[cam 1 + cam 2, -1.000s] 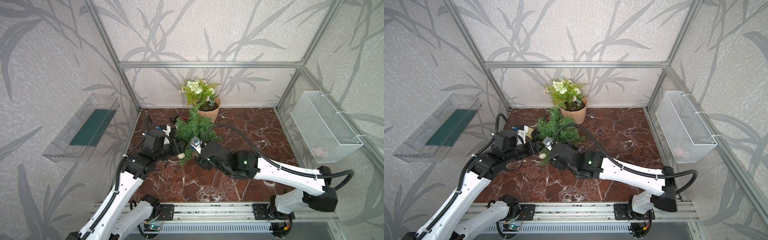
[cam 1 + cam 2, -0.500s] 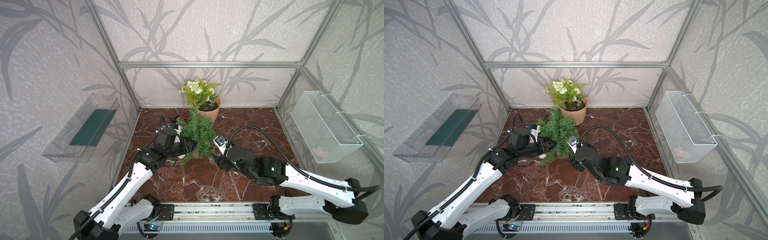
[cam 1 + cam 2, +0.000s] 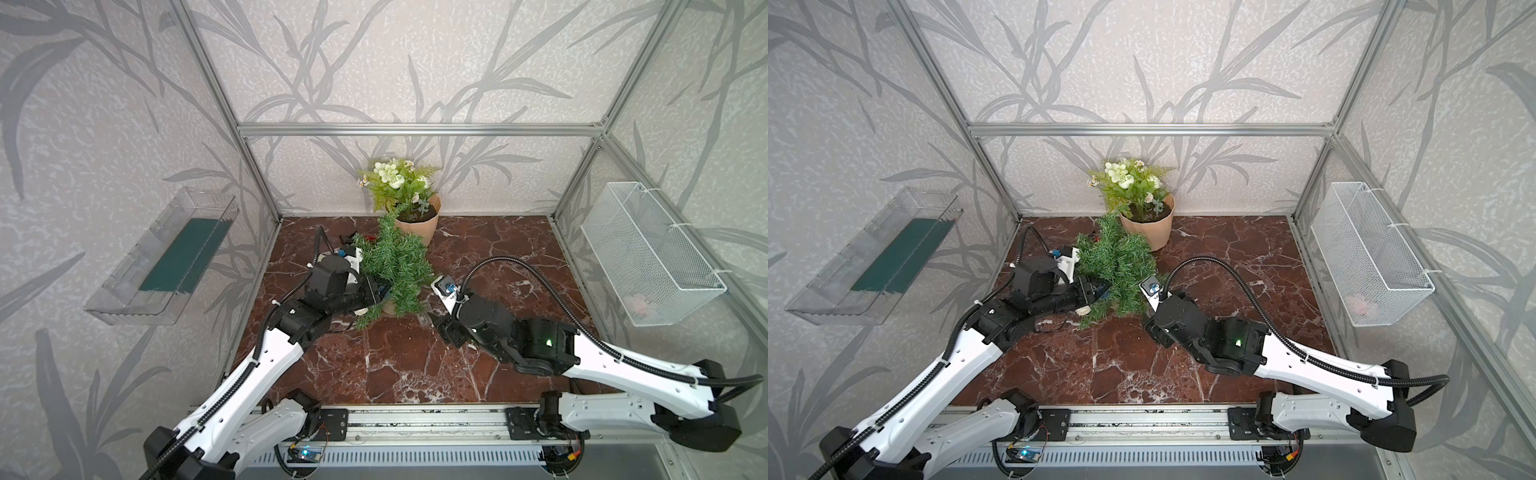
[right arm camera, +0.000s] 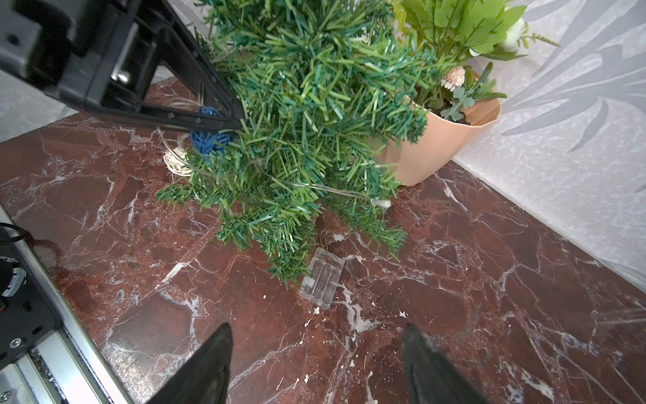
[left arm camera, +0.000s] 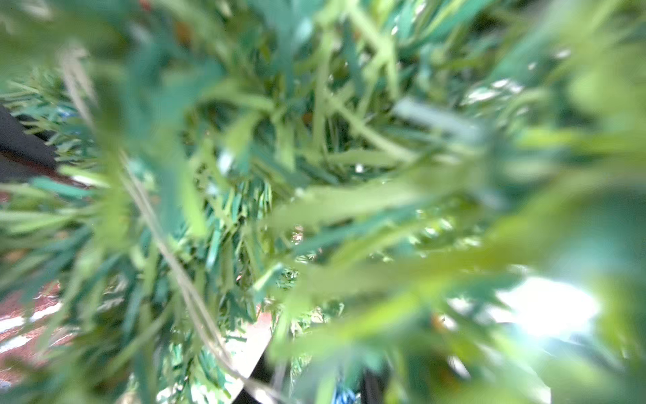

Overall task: Remove string lights from the small christmas tree
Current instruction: Pick up the light string from the Christmas tree.

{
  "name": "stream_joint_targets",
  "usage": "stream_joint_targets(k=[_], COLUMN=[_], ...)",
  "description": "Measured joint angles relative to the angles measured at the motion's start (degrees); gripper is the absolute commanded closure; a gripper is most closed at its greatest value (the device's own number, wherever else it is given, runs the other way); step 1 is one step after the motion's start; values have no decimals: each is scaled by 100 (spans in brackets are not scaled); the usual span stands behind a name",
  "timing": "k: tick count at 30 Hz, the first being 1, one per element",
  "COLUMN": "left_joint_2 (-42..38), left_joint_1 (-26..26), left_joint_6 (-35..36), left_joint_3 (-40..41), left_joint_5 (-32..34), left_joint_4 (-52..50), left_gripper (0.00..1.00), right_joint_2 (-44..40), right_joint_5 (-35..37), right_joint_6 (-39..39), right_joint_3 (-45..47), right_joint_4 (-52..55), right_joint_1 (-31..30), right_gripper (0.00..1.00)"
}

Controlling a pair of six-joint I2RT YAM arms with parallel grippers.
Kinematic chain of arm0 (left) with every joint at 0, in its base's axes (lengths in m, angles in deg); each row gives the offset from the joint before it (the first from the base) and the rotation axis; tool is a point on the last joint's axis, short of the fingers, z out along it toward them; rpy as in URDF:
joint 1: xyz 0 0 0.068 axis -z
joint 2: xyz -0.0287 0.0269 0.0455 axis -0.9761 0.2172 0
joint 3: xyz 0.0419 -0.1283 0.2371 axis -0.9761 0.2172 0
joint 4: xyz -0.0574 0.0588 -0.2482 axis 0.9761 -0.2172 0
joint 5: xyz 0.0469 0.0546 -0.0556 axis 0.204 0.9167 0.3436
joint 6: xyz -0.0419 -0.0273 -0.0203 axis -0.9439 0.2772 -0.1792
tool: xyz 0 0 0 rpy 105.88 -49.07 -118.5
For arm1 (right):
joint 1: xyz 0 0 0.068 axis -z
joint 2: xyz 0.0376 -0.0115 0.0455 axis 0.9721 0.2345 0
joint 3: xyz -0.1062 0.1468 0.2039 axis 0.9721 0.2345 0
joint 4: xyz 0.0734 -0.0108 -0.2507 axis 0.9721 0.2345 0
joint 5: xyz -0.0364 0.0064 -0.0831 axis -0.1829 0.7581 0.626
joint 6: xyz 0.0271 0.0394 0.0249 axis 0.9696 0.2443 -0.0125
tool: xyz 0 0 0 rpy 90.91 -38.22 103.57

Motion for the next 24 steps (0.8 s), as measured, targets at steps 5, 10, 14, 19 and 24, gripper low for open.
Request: stream_joint_targets(k=[5,10,14,19,24], left_joint_2=[-260,-492,-592,-721,-748], left_joint_1=[-2,-2,-33,-317,-1040], left_joint_6=[107,205,286,341,343], left_joint_3=[-109,-387,-581,-811,-852], left_joint_5=[155,350,557,855,743], left_joint_4=[-334,-603,-802,-1174,-1353], left_gripper=[73,74,75,76,77], right_joint_2=[0,0,0,-4,-26], right_joint_5=[2,0,2,2,15], right_joint_6=[13,13,13,9,-9], right_joint_3=[20,20,20,20,20], right_joint_4=[0,0,0,2,7], right_joint_1=[0,0,0,0,0], right_gripper=[25,25,25,25,25])
